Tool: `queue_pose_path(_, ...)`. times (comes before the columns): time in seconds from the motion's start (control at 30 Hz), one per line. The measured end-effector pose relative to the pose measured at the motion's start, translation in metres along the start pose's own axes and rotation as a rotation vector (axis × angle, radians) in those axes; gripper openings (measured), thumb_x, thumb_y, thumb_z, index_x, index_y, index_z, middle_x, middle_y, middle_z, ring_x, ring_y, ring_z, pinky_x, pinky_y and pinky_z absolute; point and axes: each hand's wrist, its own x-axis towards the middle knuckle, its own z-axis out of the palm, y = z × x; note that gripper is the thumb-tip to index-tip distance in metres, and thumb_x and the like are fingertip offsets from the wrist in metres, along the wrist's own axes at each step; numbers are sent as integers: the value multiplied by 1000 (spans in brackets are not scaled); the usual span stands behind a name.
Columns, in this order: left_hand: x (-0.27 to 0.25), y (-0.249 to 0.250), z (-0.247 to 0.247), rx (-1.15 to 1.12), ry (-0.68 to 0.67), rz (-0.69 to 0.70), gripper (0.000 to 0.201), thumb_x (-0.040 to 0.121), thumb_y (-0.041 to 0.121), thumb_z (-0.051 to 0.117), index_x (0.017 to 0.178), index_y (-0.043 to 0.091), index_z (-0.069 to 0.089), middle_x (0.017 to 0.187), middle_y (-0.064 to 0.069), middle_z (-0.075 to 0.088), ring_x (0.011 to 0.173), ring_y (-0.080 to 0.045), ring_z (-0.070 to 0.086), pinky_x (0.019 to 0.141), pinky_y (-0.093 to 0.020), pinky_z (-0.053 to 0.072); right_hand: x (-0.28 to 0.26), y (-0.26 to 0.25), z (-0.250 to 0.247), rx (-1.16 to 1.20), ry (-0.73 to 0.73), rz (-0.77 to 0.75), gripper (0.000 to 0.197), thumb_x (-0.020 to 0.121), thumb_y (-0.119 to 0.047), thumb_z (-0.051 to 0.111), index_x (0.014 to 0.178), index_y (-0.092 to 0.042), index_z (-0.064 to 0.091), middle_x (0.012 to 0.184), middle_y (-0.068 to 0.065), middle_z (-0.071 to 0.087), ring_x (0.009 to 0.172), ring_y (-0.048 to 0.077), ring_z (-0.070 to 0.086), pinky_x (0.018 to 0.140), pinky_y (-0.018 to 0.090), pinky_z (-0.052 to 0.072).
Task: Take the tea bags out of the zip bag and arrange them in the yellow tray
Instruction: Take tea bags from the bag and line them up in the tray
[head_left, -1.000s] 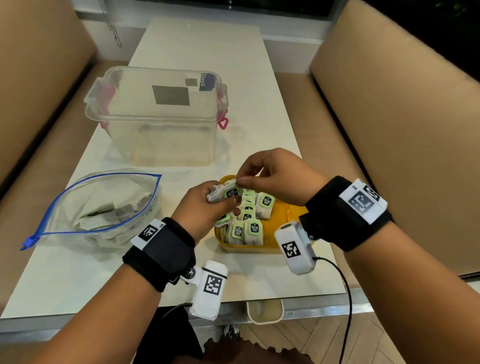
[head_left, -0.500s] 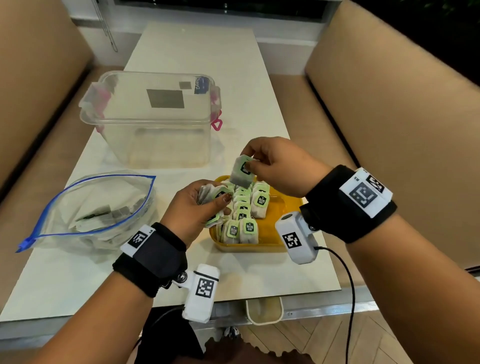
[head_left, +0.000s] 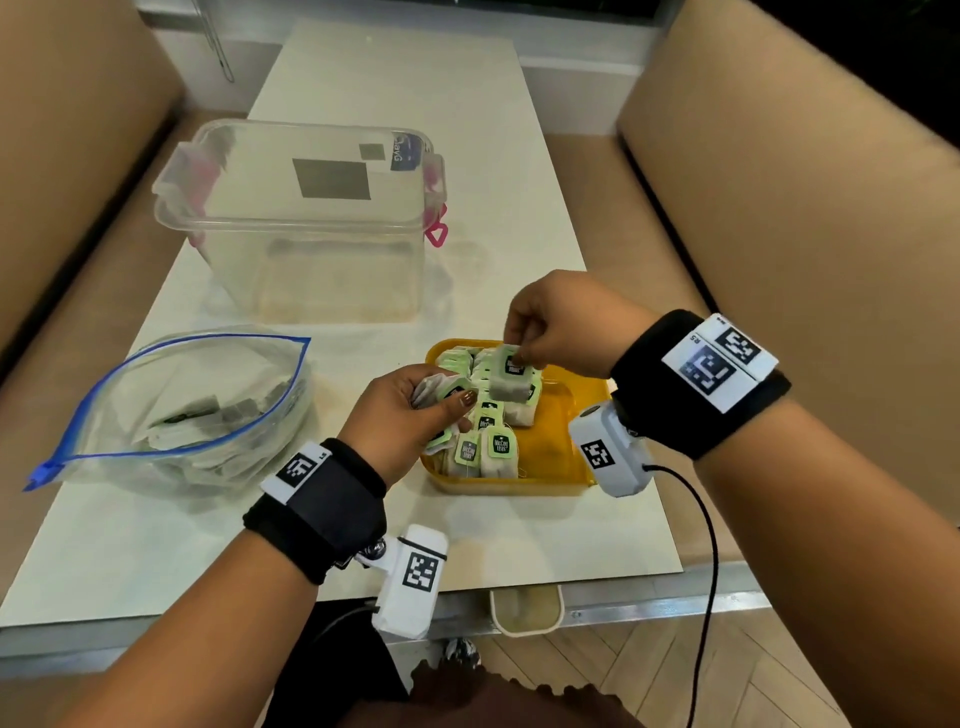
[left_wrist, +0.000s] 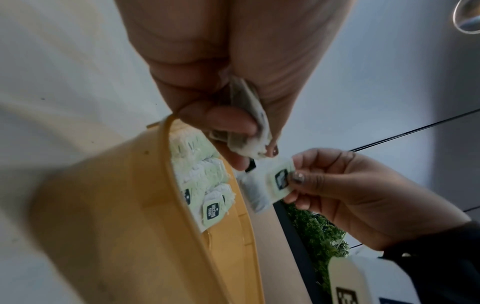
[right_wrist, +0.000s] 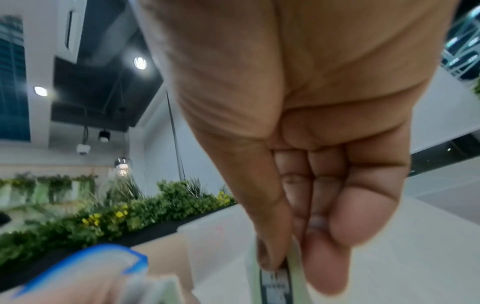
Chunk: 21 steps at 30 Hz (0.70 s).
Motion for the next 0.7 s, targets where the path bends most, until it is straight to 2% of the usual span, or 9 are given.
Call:
queue_pose_path(0.07,0,-2,-2,-15,16,-13,2,85,11,69,85,10,69,68,-9,69,68,-21,64,71,-39,51,1,8,5,-31,-50,49,7,82,-10,68,87,-14,71,65,-14,55,71,14,63,68,24,51)
queue_pose_path(0.13,0,-4,-3,-32,22,-19,3,85,11,69,87,9,69,70,-11,70,71,-25,65,75,-42,54,4,16,13,-42,-103,94,5,82,-10,69,83,-15,70,63,-13,57,68,15,67,69,26,54)
queue_pose_path(0.23,1,-4,-4,-46,24,-28,4,85,10,69,88,8,69,70,-11,69,70,-24,64,69,-37,51,9,24,25,-59,-184,148,9,82,-11,70,79,-18,66,58,-12,58,60,11,65,62,22,52)
queue_pose_path(0.37,1,-4,-4,-57,18,-30,2,85,11,68,85,9,69,70,-11,69,73,-26,64,69,-36,50,16,25,38,-39,-251,194,4,83,-11,71,87,-13,69,58,-9,58,50,6,57,53,17,46)
queue_pose_path(0.43,1,-4,-6,-63,20,-37,2,85,12,68,83,12,70,70,-11,69,74,-26,64,69,-36,51,21,24,41,-68,-255,218,7,84,-11,70,90,-11,69,64,-7,60,56,11,60,57,20,49)
queue_pose_path(0.5,1,-4,-8,-61,25,-37,7,85,12,68,80,16,71,69,-11,69,74,-27,64,67,-36,50,26,26,44,-122,-240,229,12,84,-14,71,95,-10,70,79,0,66,72,16,61,68,25,50)
queue_pose_path(0.57,0,-4,-9,-68,31,-42,8,85,12,68,79,16,71,69,-11,69,75,-28,64,64,-34,50,29,28,47,-176,-215,237,16,83,-17,71,97,-9,71,94,4,68,80,18,58,71,27,46)
queue_pose_path(0.7,-1,-4,-10,-82,33,-56,2,85,11,68,85,9,69,69,-11,68,73,-28,62,63,-33,50,32,29,48,-230,-212,246,19,85,-19,68,99,-6,73,97,8,69,85,22,61,72,29,48)
